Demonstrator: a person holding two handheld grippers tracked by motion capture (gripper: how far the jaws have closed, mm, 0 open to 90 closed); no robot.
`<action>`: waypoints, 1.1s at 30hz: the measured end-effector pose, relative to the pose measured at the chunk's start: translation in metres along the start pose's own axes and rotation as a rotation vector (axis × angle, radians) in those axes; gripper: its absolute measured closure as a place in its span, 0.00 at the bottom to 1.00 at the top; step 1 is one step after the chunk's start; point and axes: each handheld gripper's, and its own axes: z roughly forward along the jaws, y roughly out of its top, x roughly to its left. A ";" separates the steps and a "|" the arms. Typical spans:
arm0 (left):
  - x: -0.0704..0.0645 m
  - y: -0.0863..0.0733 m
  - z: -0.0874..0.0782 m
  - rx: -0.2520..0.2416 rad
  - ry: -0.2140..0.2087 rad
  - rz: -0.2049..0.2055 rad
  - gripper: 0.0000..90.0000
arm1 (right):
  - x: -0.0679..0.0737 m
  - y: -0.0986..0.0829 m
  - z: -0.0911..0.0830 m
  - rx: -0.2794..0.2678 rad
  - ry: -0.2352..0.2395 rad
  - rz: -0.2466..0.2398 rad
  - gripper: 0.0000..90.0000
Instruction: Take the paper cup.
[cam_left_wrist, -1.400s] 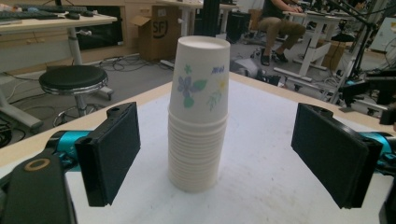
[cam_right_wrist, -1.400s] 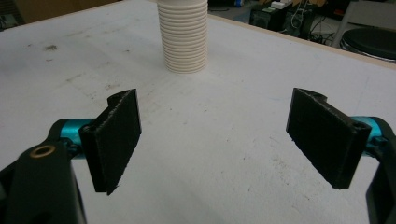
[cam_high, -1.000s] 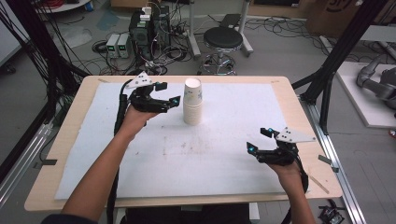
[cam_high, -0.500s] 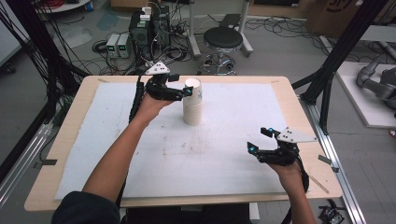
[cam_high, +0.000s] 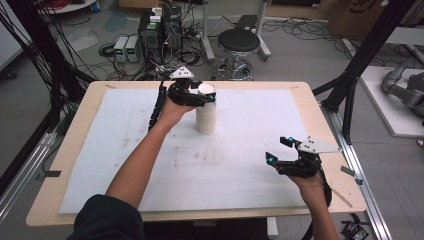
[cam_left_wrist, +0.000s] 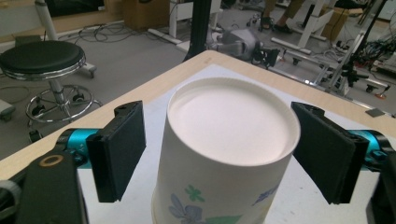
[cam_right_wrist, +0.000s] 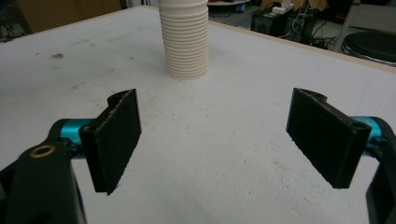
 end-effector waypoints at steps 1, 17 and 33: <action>0.001 0.000 0.000 0.002 -0.006 -0.001 0.25 | 0.000 0.000 0.000 0.003 0.002 0.003 0.20; -0.007 0.017 -0.017 -0.101 -0.029 0.034 0.37 | 0.000 0.000 0.000 0.002 0.000 0.004 0.20; -0.016 0.060 -0.070 -0.254 -0.005 0.054 0.38 | 0.003 0.002 -0.001 0.002 0.007 0.002 0.20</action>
